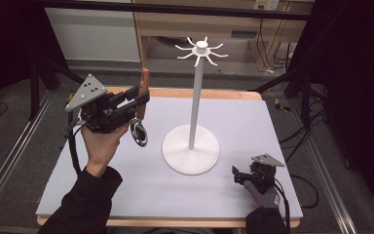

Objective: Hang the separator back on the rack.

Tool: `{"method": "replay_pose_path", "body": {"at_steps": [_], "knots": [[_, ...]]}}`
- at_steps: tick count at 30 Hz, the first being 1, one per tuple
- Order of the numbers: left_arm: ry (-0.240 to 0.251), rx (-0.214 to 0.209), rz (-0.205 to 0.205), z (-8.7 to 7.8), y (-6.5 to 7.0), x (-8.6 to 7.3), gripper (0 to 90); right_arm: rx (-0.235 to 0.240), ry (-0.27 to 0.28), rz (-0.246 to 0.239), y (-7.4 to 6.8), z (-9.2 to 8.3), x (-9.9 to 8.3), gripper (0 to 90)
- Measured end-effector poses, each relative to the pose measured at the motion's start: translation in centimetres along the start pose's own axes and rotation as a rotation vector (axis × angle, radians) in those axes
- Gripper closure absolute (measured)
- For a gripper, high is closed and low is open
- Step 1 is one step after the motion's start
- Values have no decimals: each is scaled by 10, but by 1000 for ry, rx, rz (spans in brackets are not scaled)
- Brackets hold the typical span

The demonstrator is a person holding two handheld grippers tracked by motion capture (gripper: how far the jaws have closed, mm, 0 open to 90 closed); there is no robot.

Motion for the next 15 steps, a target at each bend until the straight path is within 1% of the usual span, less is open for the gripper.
{"method": "replay_pose_path", "body": {"at_steps": [4,8,11,14,15], "knots": [[9,-8,2,5,3,7,671,-1,-1,1,0,0,0,60],[7,-19,18,11,7,15,670,1,-2,2,0,0,0,60],[8,-21,22,15,8,19,671,2,-3,6,0,0,0,60],[21,-34,12,18,8,22,671,2,0,7,0,0,0,60],[21,-33,17,20,8,23,671,1,-1,5,0,0,0,60]]}}
Point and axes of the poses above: each handheld gripper's, and its own axes: z roughly forward along the jaws, x roughly out of its top, y roughly to its right, the point moved 9 cm from there along z, roughly forward along the jaws, and after that the axes turned 15 degrees about -x, right-handed, at the moved point
